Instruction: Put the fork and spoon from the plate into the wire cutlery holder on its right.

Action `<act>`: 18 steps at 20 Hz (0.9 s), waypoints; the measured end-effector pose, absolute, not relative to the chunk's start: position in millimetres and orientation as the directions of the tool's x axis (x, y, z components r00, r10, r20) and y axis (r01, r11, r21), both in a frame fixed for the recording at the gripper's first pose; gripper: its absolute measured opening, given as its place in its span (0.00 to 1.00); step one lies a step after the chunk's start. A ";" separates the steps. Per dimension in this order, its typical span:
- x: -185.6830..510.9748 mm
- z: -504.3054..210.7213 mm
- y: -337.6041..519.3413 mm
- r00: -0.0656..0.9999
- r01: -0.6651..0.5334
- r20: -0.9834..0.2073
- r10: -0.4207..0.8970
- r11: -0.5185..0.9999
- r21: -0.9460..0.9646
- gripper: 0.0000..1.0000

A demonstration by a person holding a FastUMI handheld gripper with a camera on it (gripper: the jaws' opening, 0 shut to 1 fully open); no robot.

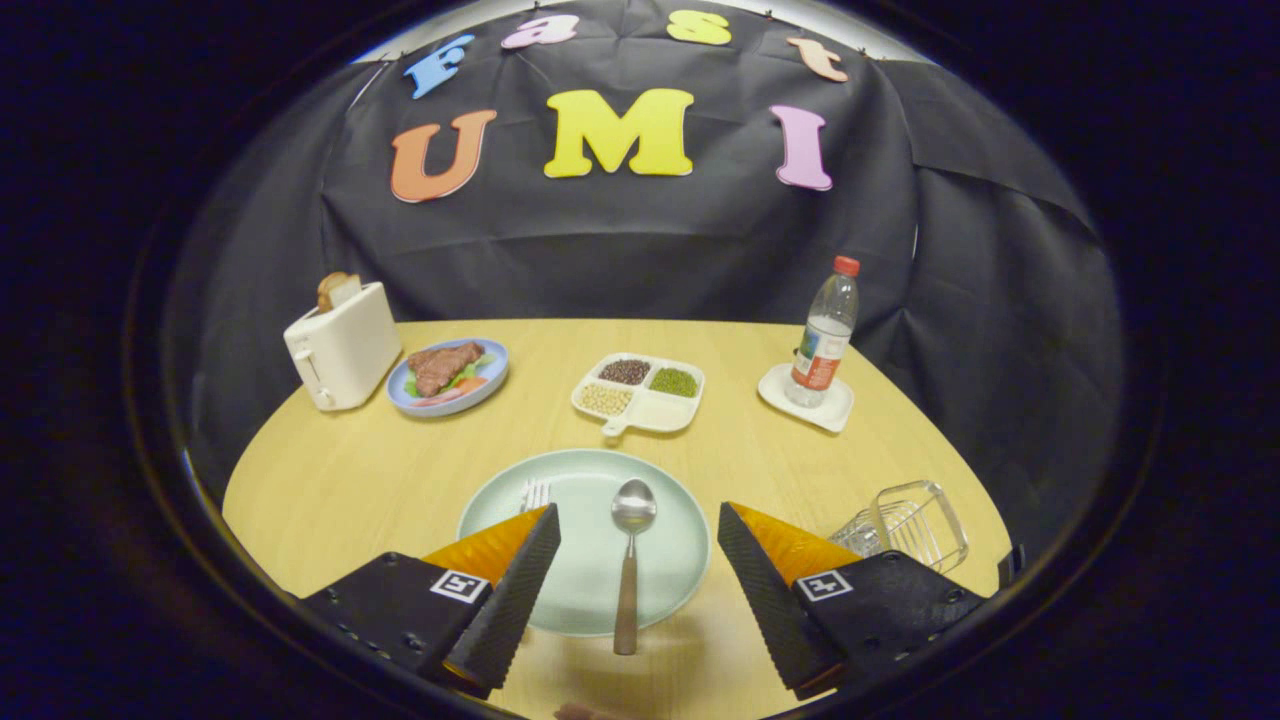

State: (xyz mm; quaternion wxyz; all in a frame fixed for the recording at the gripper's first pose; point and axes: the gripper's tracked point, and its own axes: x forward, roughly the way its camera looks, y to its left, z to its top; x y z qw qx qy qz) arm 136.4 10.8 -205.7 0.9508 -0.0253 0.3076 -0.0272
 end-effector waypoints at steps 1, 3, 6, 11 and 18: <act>137.1 -214.2 12.5 0.795 0.034 -0.603 -0.065 0.997 -0.063 0.96; 141.1 -229.7 12.7 0.770 0.030 -0.635 -0.066 0.997 -0.066 0.95; 145.8 -251.4 11.9 0.735 0.025 -0.675 -0.060 0.998 -0.061 0.94; 156.1 -278.9 5.6 0.672 0.043 -0.738 -0.064 0.998 -0.047 0.71; 161.6 -295.3 8.0 0.606 0.051 -0.795 -0.026 0.999 0.006 0.47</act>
